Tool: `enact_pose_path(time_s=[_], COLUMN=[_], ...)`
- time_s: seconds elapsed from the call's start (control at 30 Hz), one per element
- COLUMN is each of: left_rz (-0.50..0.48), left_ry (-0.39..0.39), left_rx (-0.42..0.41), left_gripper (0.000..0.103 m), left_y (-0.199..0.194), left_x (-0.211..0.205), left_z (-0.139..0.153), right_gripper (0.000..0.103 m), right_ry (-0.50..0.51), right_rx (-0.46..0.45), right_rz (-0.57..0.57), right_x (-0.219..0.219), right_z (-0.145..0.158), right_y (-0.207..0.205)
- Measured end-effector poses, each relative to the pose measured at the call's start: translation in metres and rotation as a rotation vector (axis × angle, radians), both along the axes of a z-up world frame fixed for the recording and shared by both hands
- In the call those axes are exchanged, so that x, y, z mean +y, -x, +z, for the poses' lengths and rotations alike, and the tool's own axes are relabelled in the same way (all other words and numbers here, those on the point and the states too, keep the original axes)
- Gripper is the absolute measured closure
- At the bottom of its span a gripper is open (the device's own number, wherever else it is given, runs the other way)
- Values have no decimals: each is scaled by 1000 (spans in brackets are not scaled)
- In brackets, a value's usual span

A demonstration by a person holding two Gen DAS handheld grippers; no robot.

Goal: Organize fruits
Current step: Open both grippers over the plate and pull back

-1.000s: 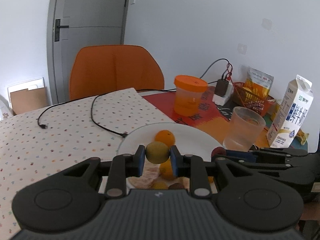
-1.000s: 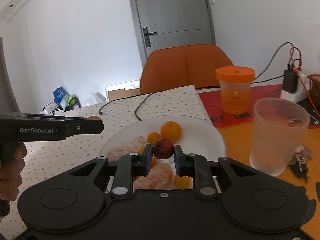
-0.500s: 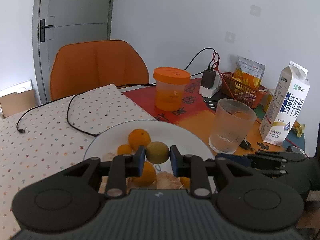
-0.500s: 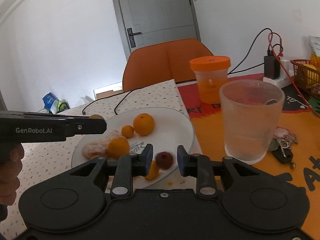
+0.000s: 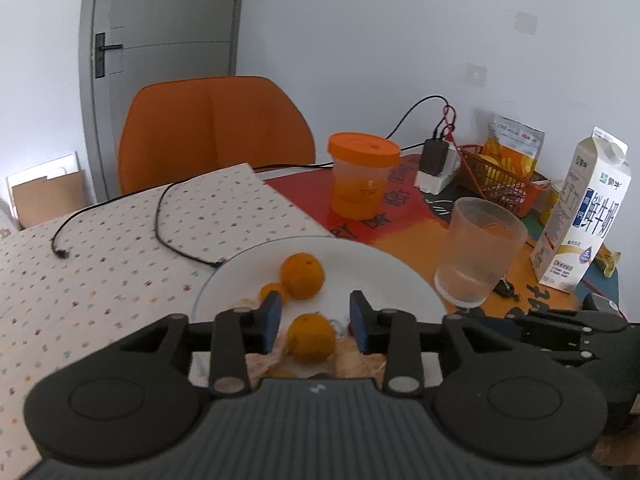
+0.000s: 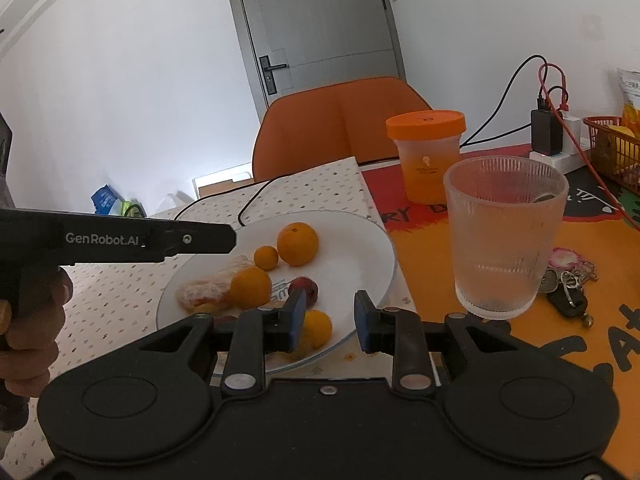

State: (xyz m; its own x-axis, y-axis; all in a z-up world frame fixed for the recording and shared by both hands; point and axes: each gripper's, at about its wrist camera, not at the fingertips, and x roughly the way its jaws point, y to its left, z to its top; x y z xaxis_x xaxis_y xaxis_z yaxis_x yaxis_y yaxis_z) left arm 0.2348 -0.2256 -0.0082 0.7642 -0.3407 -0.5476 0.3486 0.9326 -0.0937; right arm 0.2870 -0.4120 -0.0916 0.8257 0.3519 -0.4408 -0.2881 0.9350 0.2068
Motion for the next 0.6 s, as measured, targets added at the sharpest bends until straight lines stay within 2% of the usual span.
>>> enact_pose_path(time_s=[0.17, 0.27, 0.37, 0.47, 0.6], left_rz=[40, 74, 103, 134, 173], left_ry=[16, 25, 36, 44, 49], left_rx=[3, 7, 14, 14, 10], left_gripper=[50, 45, 38, 25, 21], left_y=[9, 16, 21, 28, 38], left_x=[24, 39, 52, 65, 82], left_z=[2, 2, 4, 5, 6], right_gripper=[71, 69, 56, 54, 49], right_ry=[-1, 3, 9, 12, 16], right_rx=[8, 9, 9, 4, 3], right_rz=[7, 16, 22, 27, 42], right_x=[6, 11, 16, 22, 31], right_z=[1, 3, 5, 7, 11], right_y=[5, 8, 11, 14, 16])
